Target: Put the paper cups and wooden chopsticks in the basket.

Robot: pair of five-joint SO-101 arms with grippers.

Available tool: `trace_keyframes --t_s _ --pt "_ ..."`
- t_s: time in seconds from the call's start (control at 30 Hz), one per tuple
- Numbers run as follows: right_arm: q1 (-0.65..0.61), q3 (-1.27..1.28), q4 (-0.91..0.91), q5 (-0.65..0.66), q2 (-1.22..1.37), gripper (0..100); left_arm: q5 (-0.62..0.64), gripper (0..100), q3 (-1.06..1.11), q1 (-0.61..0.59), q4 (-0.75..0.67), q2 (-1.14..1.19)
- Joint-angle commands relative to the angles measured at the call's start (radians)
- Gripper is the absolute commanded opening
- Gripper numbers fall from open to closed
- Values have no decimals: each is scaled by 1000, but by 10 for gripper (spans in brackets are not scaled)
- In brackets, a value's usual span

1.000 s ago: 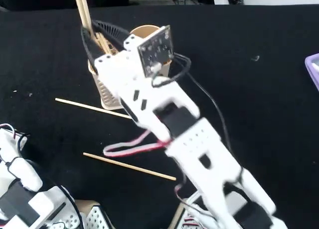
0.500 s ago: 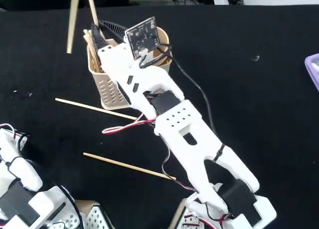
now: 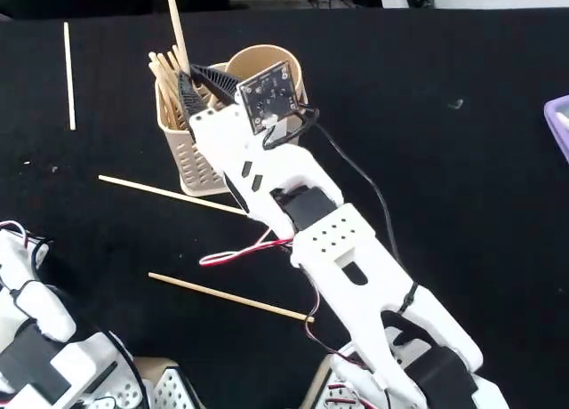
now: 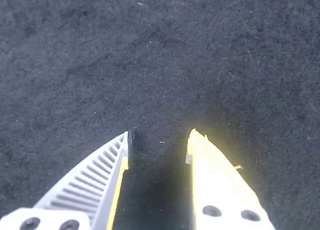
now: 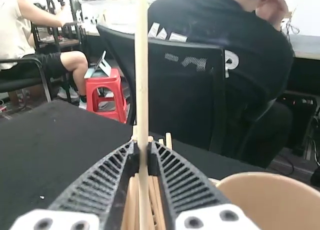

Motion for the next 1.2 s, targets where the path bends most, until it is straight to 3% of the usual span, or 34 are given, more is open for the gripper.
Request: trace_keyframes --t_s 0.0,0.4,0.5,0.6,0.87,1.0,1.17 --pt "12 -8 -21 -9 -47 11 6 193 -56 -1 -2 -17" --pt "12 1 -15 -5 -53 14 6 193 -56 -1 -2 -17" --pt "12 13 -14 -5 -53 85 6 194 -56 2 -2 -17" --pt "11 -19 58 -6 -58 181 6 194 -56 4 -2 -17" --pt "11 -160 258 -5 -168 155 5 195 -58 7 -2 -17" --pt "11 -216 509 -3 -272 155 -23 196 -91 8 37 -15" --pt "11 -282 1000 86 -427 155 -126 196 -321 8 327 -5"
